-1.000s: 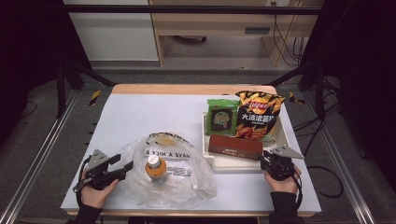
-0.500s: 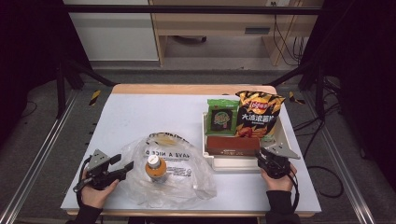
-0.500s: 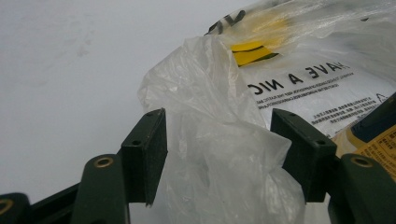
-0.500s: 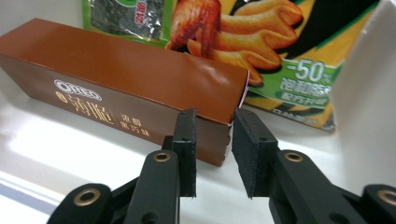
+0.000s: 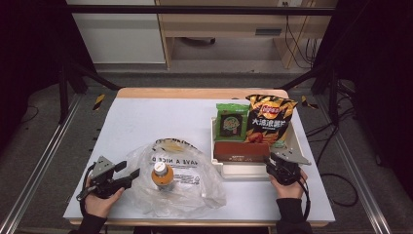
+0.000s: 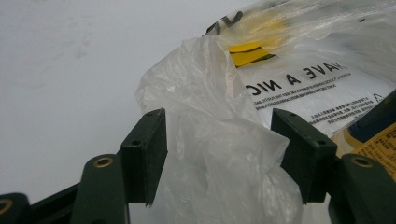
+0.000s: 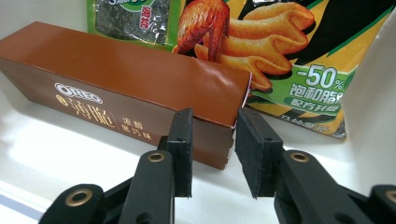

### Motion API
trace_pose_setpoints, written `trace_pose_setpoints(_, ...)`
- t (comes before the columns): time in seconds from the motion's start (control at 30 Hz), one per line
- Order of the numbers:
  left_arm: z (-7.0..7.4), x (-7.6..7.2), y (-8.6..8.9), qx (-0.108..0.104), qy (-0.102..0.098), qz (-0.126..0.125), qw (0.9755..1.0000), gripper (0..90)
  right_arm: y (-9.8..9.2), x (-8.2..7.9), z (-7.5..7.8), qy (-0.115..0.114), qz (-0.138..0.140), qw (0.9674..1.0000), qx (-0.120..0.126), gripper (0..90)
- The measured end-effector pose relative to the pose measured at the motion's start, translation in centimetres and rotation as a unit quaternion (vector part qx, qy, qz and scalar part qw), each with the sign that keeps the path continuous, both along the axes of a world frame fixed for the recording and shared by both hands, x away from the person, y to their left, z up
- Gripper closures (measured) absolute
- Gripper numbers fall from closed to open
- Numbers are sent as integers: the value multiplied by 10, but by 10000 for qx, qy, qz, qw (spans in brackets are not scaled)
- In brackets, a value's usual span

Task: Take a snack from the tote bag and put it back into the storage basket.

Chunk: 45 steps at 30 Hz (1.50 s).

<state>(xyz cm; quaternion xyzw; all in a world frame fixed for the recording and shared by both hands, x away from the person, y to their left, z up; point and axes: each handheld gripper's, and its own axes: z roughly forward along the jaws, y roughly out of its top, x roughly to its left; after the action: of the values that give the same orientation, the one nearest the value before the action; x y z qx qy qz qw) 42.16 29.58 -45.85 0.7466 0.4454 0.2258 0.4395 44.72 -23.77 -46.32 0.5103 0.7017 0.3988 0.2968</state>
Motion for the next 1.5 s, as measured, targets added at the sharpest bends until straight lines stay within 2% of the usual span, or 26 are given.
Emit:
trace_pose_setpoints(0.23,3,-2,0,-75,-60,-7,10000,368,-2,1,-1,-44,37,10000,19,637)
trace_pose_setpoints(0.33,5,-3,0,-114,-95,-16,9999,366,-2,-5,4,-190,72,9998,57,554)
trace_pose_setpoints(0.47,9,-3,-1,-146,-153,-31,9998,366,-5,-13,12,-343,148,9990,234,471)
trace_pose_setpoints(0.73,24,-8,-3,-366,-338,-98,9987,364,-1,-20,23,-476,310,9974,442,402)
trace_pose_setpoints(0.9,32,-12,-7,-459,-436,-201,9978,358,7,-21,26,-423,448,9967,524,379)
trace_pose_setpoints(1.03,38,-14,-11,-499,-526,-252,9970,349,12,-19,26,-377,566,9964,498,354)
trace_pose_setpoints(1.23,50,-19,-16,-661,-647,-307,9952,316,10,-20,27,-411,523,9962,562,307)
trace_pose_setpoints(1.5,66,-29,-22,-807,-830,-446,9923,285,11,-20,29,-424,535,9958,613,304)
